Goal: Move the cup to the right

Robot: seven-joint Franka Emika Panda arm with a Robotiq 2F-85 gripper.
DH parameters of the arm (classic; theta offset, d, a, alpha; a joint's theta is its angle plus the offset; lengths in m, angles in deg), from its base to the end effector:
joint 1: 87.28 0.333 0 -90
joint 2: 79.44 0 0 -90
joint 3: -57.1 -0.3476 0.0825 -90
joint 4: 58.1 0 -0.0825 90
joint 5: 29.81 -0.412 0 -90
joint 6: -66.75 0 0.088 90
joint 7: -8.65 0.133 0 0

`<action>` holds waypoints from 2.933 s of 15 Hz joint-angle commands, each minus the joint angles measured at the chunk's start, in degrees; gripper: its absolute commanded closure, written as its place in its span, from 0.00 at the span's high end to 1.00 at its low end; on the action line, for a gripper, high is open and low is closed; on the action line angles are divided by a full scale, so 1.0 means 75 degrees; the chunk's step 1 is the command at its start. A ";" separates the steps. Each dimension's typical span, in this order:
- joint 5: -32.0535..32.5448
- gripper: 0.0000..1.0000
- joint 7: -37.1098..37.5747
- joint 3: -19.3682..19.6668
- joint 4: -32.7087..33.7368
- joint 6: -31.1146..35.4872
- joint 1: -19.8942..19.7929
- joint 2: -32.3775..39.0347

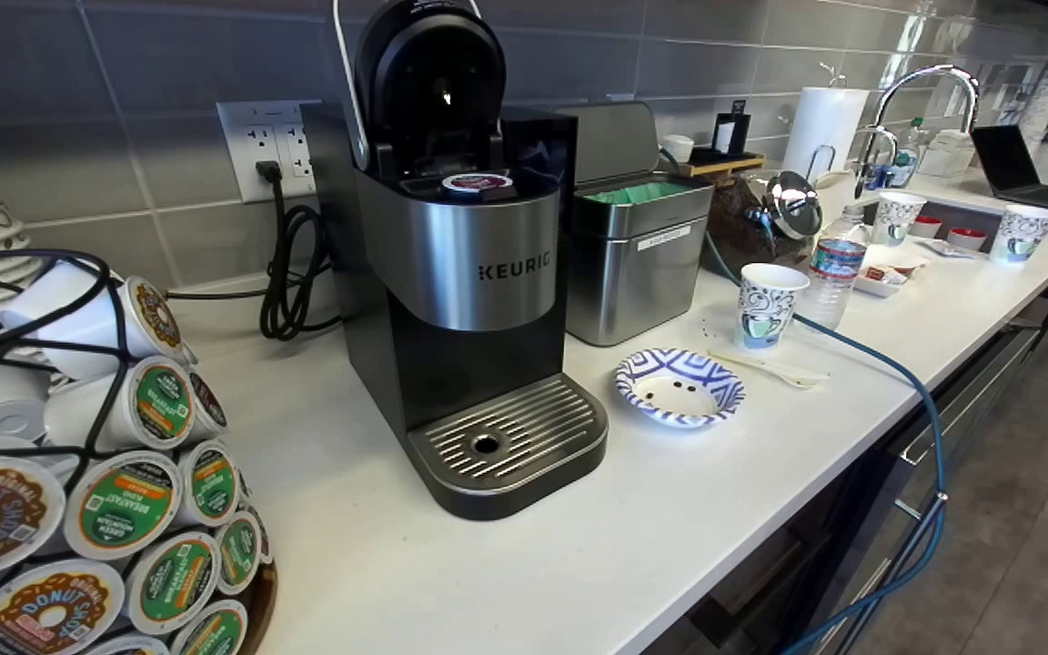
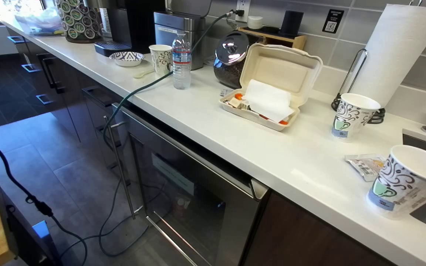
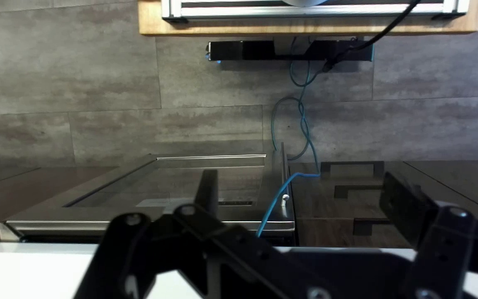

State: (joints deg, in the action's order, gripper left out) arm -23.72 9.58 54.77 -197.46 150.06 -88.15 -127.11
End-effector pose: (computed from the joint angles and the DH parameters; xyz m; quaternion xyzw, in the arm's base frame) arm 0.2807 -0.0050 0.5550 0.9950 -0.0054 -0.0721 0.0691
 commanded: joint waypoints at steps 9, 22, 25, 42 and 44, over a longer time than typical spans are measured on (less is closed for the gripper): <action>-0.1625 1.00 0.3127 -0.1076 -0.0295 0.4469 -0.0166 0.1587; -0.0757 1.00 0.4917 -0.1621 -0.0110 0.5285 -0.0557 0.2611; -0.0352 1.00 0.6462 -0.1947 -0.0017 0.5523 -0.0896 0.3060; 0.0514 1.00 0.9649 -0.1217 0.1132 0.5899 -0.0364 0.5153; 0.0581 1.00 0.9483 -0.1098 0.1172 0.6188 -0.0275 0.5407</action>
State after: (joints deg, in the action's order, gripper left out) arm -20.01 79.91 44.71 -190.02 193.63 -91.97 -90.41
